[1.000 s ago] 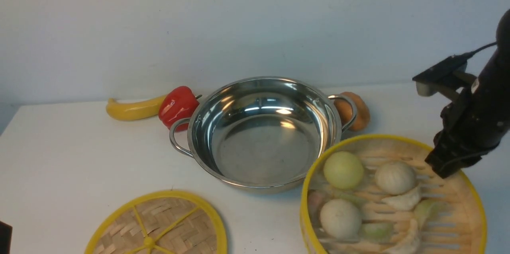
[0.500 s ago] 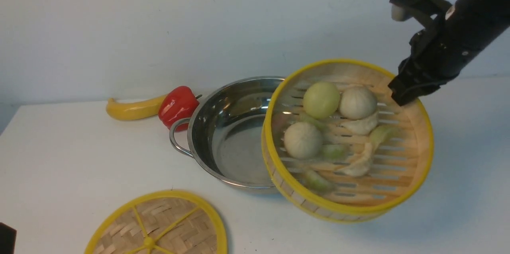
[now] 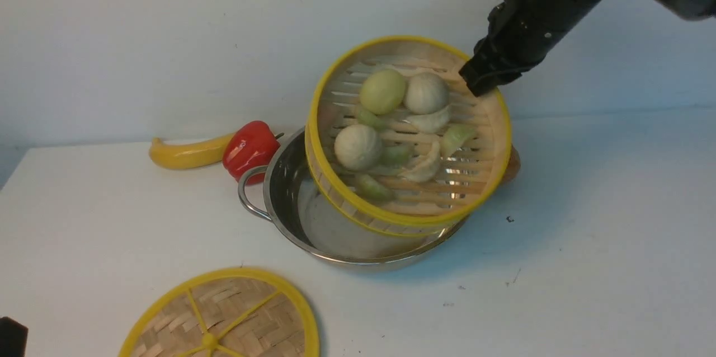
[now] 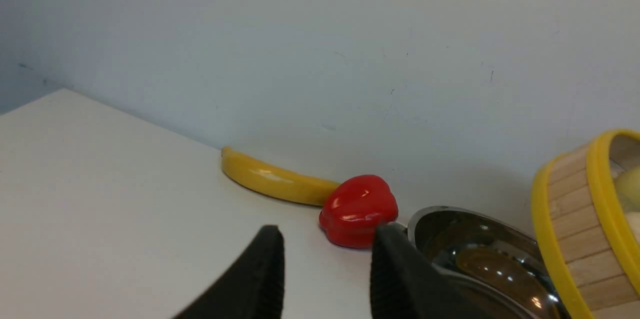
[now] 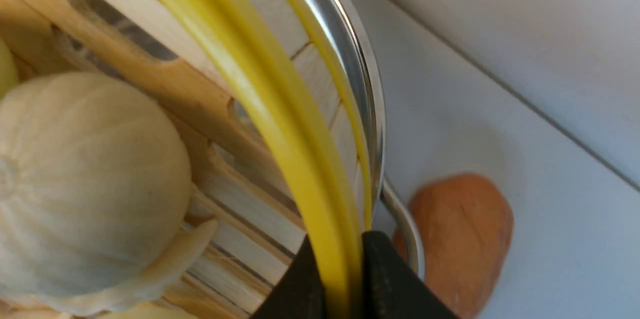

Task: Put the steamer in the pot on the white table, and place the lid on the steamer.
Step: 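Place the bamboo steamer basket of food into the steel pot with the right gripper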

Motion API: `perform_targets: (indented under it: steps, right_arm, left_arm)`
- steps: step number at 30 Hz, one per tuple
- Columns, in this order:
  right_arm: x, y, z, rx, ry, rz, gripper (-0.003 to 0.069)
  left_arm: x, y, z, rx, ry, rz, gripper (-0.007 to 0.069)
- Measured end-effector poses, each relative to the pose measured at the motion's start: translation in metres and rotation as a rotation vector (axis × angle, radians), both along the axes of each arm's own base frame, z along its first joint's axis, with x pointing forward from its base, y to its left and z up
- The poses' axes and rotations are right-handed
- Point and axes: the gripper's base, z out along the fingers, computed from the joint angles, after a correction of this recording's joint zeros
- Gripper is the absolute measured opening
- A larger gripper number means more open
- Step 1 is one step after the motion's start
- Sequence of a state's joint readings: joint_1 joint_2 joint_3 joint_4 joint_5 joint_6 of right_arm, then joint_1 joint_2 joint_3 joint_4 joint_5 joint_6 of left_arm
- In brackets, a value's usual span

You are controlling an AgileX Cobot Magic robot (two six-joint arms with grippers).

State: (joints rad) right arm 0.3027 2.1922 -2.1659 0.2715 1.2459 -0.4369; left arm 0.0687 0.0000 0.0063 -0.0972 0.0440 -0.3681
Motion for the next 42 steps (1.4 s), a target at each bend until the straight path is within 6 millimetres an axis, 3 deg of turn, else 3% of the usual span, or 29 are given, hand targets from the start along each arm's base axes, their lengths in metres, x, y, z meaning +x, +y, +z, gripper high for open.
perform_targets:
  steps: [5,12,28,42]
  right_arm:
    - [0.013,0.007,-0.012,0.036,0.006,0.002,0.0078]
    - [0.025,0.012,-0.046,0.025,0.055,0.023,0.0078]
    - [0.029,0.036,-0.092,0.012,0.107,0.077,0.0078]
    - [0.032,0.035,-0.089,-0.025,0.089,0.060,0.0074]
  left_arm:
    - [0.000,0.000,-0.001,0.000,0.007,-0.001,0.0241]
    - [0.000,0.000,-0.001,-0.001,0.014,-0.001,0.0241]
    - [0.000,0.000,-0.002,-0.001,0.019,-0.002,0.0241]
    - [0.000,0.000,-0.002,-0.001,0.019,-0.002,0.0241]
